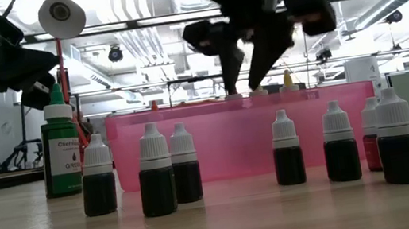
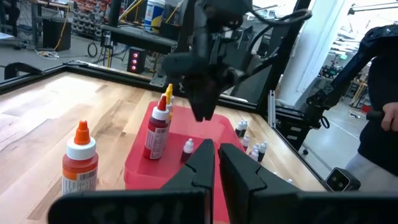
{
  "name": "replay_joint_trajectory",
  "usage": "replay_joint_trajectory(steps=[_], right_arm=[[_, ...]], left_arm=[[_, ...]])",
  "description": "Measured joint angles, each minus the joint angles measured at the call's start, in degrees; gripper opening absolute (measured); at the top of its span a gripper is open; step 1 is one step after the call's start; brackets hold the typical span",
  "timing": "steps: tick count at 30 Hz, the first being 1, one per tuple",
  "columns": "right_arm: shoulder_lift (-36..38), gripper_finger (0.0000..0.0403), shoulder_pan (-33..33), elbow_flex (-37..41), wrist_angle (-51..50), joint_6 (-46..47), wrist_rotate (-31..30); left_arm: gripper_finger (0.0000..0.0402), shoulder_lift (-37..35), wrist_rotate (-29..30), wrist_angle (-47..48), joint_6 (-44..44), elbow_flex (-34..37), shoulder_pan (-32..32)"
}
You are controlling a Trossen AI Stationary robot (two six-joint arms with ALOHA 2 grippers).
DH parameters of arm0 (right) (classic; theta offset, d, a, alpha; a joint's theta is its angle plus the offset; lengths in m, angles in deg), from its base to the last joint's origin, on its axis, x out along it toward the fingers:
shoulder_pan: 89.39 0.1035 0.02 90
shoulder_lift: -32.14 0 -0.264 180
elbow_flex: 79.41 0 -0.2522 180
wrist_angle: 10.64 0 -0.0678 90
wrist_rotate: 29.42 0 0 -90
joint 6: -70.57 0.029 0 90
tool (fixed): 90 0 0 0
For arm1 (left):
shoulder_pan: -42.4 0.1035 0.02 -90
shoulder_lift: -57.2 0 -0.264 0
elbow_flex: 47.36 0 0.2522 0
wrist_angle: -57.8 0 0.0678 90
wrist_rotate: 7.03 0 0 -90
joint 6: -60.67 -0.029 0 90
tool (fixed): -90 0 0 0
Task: Pick & Place food coloring
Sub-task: Put the small green food coloring bottle into the container
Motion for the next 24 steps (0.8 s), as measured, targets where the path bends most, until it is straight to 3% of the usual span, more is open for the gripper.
replay_joint_trajectory(steps=[14,24], right_arm=[[8.9,0.0137,7.0,0.4,-2.9,8.6,0.1],[12.6,0.0146,15.8,4.3,-3.1,16.1,0.1]], left_arm=[[0.0,0.0,0.0,0.0,0.0,0.0,0.0],[0.0,0.0,0.0,0.0,0.0,0.0,0.0]])
